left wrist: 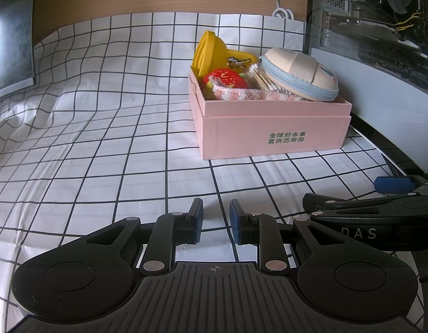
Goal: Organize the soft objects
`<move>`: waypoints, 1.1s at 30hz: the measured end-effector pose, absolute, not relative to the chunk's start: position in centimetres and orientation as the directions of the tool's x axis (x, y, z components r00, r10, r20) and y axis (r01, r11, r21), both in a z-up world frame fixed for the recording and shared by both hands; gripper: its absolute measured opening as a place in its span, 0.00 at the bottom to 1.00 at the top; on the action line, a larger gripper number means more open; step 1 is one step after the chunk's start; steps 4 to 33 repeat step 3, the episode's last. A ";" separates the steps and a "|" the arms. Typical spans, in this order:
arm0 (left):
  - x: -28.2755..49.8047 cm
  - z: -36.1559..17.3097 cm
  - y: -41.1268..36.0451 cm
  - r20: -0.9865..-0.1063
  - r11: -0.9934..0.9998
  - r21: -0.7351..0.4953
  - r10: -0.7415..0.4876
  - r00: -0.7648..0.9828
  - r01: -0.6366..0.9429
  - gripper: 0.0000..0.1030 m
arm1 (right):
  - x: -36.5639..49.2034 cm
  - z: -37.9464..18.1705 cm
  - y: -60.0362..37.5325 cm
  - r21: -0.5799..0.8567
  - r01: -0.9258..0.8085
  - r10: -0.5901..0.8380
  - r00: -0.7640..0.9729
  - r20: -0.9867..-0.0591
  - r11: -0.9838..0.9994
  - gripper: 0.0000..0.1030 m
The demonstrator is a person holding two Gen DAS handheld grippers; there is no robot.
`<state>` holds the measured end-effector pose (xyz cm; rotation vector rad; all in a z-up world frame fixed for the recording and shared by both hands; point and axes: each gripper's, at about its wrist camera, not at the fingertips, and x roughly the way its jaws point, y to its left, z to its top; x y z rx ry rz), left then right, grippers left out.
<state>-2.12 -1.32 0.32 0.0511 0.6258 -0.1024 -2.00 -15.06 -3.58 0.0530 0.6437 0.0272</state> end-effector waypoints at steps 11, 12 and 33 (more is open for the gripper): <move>-2.1 0.3 -1.3 -0.587 0.993 0.015 -0.084 0.805 0.114 0.24 | -2.0 -3.6 -15.1 0.058 -0.009 0.042 0.800 -0.599 0.998 1.00; -2.1 0.3 -1.3 -0.587 0.993 0.015 -0.084 0.805 0.114 0.24 | -2.0 -3.6 -15.1 0.058 -0.009 0.042 0.800 -0.599 0.998 1.00; -2.1 0.3 -1.3 -0.587 0.993 0.015 -0.084 0.805 0.114 0.24 | -2.0 -3.6 -15.1 0.058 -0.009 0.042 0.800 -0.599 0.998 1.00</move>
